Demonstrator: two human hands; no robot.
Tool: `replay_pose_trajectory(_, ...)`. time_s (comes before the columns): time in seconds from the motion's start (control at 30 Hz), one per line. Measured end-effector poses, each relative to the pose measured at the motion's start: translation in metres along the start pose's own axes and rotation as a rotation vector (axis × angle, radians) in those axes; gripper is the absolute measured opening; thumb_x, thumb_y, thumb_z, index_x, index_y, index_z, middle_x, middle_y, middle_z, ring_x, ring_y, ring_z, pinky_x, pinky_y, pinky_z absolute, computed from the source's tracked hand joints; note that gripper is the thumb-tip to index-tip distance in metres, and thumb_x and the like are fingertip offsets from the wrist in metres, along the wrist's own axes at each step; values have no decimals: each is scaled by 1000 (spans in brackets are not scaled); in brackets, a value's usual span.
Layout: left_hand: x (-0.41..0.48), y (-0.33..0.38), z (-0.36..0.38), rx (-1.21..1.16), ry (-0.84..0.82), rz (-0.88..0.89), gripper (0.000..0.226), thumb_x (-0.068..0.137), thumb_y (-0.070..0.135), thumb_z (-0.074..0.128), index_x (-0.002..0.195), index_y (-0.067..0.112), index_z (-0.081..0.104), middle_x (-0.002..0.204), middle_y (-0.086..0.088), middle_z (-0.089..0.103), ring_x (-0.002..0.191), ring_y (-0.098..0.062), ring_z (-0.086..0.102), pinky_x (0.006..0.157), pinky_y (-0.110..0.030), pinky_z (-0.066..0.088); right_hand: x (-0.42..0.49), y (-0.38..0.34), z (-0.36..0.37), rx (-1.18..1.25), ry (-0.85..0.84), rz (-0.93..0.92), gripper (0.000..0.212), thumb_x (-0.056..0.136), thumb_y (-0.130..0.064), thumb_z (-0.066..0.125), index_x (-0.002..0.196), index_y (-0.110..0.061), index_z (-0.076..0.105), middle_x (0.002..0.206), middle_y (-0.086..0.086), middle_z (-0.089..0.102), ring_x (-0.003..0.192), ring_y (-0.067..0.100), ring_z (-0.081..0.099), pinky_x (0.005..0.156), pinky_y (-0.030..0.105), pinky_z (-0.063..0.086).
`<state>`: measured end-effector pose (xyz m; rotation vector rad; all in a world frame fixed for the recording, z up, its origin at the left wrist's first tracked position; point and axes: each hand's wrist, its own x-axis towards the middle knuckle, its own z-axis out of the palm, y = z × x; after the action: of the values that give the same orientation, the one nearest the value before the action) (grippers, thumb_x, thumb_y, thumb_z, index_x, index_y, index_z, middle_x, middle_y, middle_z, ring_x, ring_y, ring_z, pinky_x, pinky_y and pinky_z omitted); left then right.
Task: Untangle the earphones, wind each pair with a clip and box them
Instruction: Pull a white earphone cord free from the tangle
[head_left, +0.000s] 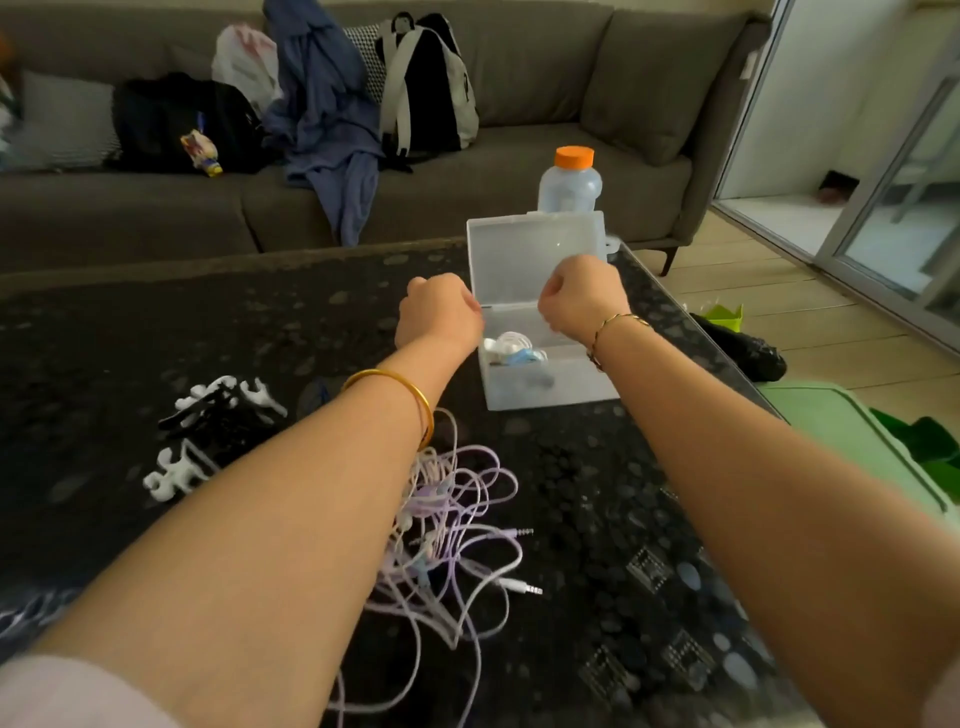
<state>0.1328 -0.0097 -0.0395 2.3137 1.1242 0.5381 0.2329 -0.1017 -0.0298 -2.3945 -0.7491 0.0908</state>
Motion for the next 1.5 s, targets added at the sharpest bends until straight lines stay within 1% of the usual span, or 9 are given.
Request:
replay_pose_trajectory(0.1, -35, -12, -27, -156, 12, -29, 12, 90, 18, 63, 97, 17, 72, 111, -6, 67, 103, -24, 61, 82, -31, 47, -51, -20, -10, 158, 62, -80, 10, 89, -8, 56, 92, -9, 66, 95, 9, 67, 88, 26, 64, 84, 38, 55)
replay_pose_trajectory(0.23, -82, -38, -54, -296, -2, -80, 13, 90, 10, 61, 88, 18, 70, 106, -6, 68, 103, -23, 62, 92, -38, 52, -128, -36, -5, 293, -146, -117, 17, 86, -5, 62, 76, -19, 59, 83, 6, 65, 76, 21, 67, 66, 27, 57)
replay_pose_trajectory(0.43, -129, -94, -78, -288, -7, -172, 26, 88, 0, 55, 78, 22, 67, 103, -7, 67, 104, -25, 61, 92, -40, 52, -178, -41, 19, 367, -273, -106, 15, 85, 7, 59, 91, -6, 62, 81, 13, 66, 64, 22, 70, 56, 25, 58)
replay_pose_trajectory(0.57, -144, -96, -96, -185, -211, -101, 20, 90, 5, 59, 76, 20, 64, 100, -7, 64, 98, -22, 59, 88, -35, 48, -188, -48, 17, 209, -331, -163, 22, 87, 7, 57, 77, -13, 59, 83, 11, 66, 71, 24, 71, 67, 35, 60)
replay_pose_trajectory(0.77, -155, -80, -106, -4, -446, 178, 29, 84, 0, 63, 73, 27, 60, 81, 11, 57, 76, -4, 55, 67, -19, 44, -188, -32, -8, -299, -512, -21, 19, 88, 2, 54, 103, 3, 66, 94, 16, 70, 89, 29, 69, 86, 43, 55)
replay_pose_trajectory(0.93, -165, -67, -85, 356, -796, 334, 35, 79, 10, 74, 97, 34, 55, 121, 3, 47, 112, -16, 53, 85, -30, 52, -203, -13, -13, -290, -730, 66, 15, 88, 4, 56, 102, 7, 59, 90, 21, 69, 83, 28, 71, 79, 43, 58)
replay_pose_trajectory(1.1, -161, -62, -73, 360, -642, 365, 18, 86, 16, 68, 75, 28, 59, 112, 0, 62, 101, -17, 61, 81, -30, 52, -207, -7, -4, -238, -767, 39, 17, 89, -14, 64, 97, 0, 64, 88, 14, 69, 81, 24, 70, 76, 39, 59)
replay_pose_trajectory(1.4, -151, -63, -77, 116, -318, 250, 19, 92, 18, 59, 74, 22, 63, 78, 0, 63, 64, -9, 53, 54, -21, 39, -195, 0, 3, -31, -436, -124, 39, 87, 3, 58, 121, -14, 56, 103, 13, 64, 73, 25, 69, 69, 37, 60)
replay_pose_trajectory(1.5, -152, -62, -77, 29, -274, 178, 21, 92, 15, 58, 72, 17, 64, 72, -4, 64, 68, -19, 61, 63, -32, 51, -193, -3, 6, -69, -428, -160, 14, 88, -10, 62, 101, -8, 66, 90, 11, 69, 76, 27, 69, 70, 32, 59)
